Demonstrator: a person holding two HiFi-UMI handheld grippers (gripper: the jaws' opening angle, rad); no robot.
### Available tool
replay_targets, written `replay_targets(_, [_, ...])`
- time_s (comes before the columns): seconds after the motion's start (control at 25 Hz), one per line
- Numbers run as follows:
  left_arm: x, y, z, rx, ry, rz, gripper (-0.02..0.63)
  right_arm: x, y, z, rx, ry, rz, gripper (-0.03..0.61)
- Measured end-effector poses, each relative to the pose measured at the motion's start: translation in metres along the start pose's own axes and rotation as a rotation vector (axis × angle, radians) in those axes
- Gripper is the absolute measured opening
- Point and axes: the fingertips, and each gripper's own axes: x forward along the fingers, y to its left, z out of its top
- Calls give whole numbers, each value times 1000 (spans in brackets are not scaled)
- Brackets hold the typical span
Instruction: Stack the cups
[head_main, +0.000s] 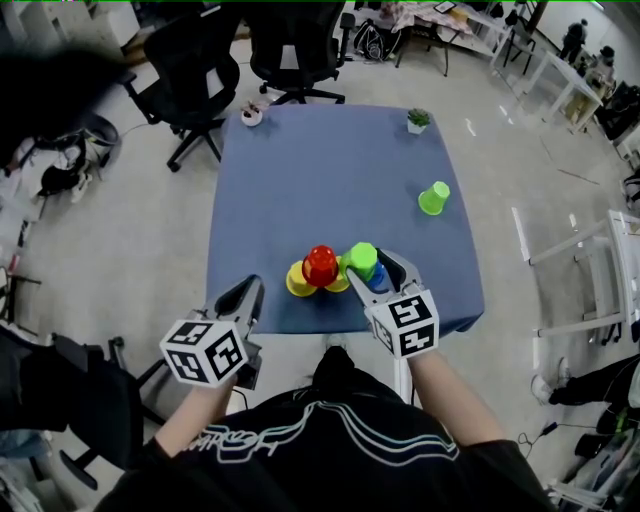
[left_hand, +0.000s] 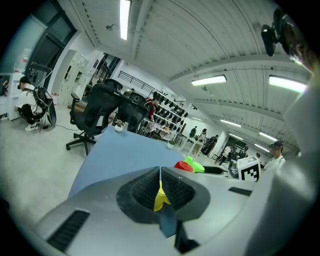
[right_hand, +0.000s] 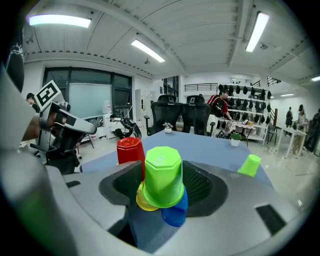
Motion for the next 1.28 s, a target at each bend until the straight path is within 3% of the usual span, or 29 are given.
replay_targets(0.28, [9, 0, 7, -2, -9, 1, 31, -18, -5, 20, 9, -54, 20, 279])
replay_targets(0.52, [22, -1, 19, -5, -26, -2, 31, -31, -45, 45, 51, -114, -35, 281])
replay_targets(0.72, [37, 0, 34, -8, -36, -1, 31, -34, -96, 53, 65, -122, -131, 282])
replay_targets(1.28, [93, 14, 56, -12, -31, 55, 31, 2, -228, 0, 131, -11, -328, 284])
